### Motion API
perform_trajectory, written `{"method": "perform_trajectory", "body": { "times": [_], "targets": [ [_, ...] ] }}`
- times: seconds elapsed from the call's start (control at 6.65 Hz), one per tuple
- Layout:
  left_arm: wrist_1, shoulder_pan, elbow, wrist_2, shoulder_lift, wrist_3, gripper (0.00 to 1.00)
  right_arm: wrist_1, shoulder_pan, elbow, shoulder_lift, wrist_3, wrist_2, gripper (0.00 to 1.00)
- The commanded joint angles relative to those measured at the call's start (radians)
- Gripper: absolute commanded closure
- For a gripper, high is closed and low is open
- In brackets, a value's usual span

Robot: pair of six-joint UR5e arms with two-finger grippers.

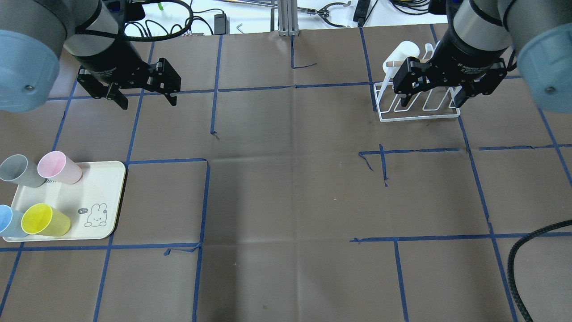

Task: Transfer IKEA cup to right arm and place on rack

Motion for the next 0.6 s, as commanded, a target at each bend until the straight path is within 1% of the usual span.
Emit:
{"method": "perform_trajectory", "body": {
  "times": [0.0, 0.45],
  "targets": [
    [0.000, 0.000, 0.000, 0.000, 0.000, 0.000, 0.00, 0.000, 0.000, -0.001, 0.001, 0.000, 0.000, 0.00],
    [0.000, 0.000, 0.000, 0.000, 0.000, 0.000, 0.00, 0.000, 0.000, -0.001, 0.001, 0.000, 0.006, 0.00]
  ]
}}
